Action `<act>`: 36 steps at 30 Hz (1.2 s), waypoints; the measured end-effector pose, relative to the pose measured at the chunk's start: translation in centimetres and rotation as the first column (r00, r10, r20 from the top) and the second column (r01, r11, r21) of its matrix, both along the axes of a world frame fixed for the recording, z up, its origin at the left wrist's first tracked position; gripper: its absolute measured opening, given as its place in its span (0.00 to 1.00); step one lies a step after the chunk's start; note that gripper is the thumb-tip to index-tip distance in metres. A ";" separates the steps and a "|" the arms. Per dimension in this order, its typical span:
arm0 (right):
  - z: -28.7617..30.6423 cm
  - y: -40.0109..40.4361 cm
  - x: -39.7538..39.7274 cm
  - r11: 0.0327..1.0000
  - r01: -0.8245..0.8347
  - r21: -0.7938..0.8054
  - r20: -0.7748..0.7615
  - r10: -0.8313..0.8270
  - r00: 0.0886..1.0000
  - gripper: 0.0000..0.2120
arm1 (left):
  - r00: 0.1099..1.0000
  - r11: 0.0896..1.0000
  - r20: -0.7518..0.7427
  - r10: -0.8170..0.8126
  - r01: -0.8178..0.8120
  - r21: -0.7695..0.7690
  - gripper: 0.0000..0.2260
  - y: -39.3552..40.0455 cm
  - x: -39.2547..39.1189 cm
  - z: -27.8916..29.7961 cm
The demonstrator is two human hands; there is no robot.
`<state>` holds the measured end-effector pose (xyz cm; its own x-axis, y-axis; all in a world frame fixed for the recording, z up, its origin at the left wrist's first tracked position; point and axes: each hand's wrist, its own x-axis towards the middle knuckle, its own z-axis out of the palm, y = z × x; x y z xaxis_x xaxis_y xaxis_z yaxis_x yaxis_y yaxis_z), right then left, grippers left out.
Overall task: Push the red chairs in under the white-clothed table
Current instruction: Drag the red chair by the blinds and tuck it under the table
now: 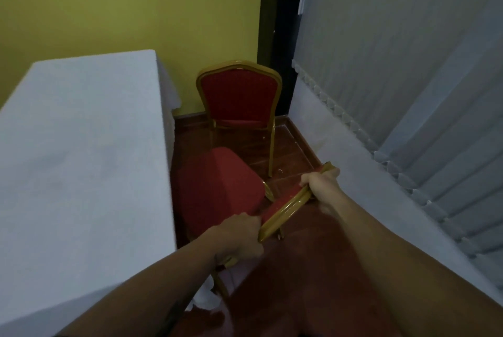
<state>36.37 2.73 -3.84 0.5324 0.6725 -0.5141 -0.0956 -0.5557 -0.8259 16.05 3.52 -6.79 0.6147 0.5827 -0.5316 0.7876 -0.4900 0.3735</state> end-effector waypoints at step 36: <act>-1.4 4.2 11.8 0.930 -0.368 -0.002 0.028 0.368 0.930 0.48 | 0.574 0.586 0.128 0.809 -0.805 -0.088 0.08 -7.2 12.9 -1.0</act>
<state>48.17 6.90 -5.26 0.2612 0.8256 -0.5002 0.1375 -0.5447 -0.8273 28.95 -3.72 -7.82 -0.0387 0.8666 -0.4975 0.7925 0.3299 0.5130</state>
